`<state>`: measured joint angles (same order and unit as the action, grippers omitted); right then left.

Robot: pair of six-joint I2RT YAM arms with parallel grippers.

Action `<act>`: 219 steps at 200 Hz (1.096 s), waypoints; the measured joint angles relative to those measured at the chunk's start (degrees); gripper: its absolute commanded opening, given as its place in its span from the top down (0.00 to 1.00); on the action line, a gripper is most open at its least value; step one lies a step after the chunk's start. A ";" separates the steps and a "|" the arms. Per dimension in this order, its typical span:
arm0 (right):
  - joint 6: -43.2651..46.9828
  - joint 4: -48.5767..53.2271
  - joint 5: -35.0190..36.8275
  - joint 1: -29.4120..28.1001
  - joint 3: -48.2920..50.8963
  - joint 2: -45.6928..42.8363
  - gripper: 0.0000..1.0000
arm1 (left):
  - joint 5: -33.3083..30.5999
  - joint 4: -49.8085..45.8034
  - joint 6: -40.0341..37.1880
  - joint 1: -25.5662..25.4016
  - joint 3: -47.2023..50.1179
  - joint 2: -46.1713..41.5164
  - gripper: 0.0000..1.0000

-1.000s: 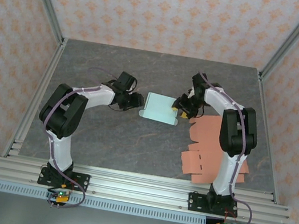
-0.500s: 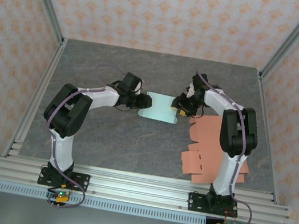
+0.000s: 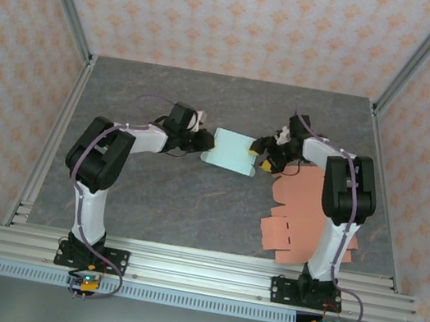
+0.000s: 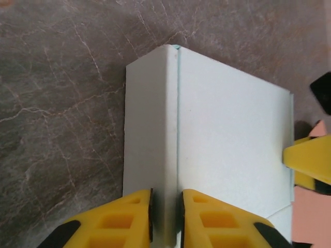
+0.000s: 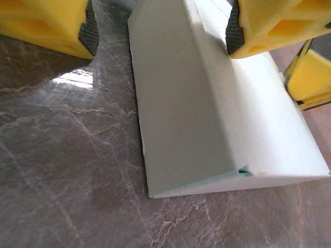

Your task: Fold the paper box

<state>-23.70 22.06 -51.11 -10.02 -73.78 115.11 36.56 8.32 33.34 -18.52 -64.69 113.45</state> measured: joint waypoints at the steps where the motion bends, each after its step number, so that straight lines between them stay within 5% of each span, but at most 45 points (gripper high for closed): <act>1: -0.04 -0.11 -0.07 0.02 0.04 0.00 0.31 | 0.24 0.20 -0.02 0.11 0.02 0.09 0.83; 64: -5.99 -8.57 -6.49 1.07 1.57 0.02 0.15 | 6.60 6.36 3.15 3.21 0.35 2.86 0.83; 117: -14.01 -18.40 -9.51 1.01 3.32 0.92 0.23 | 7.10 6.73 3.30 3.26 0.24 3.08 0.84; 219: -22.53 -28.98 -8.66 0.94 7.67 0.79 0.19 | 8.02 8.46 3.91 4.81 -0.09 4.20 0.91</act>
<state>-46.24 -6.92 -59.77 -9.08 -66.11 115.90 44.58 16.78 37.26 -13.72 -64.77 117.64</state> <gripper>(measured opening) 0.800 0.088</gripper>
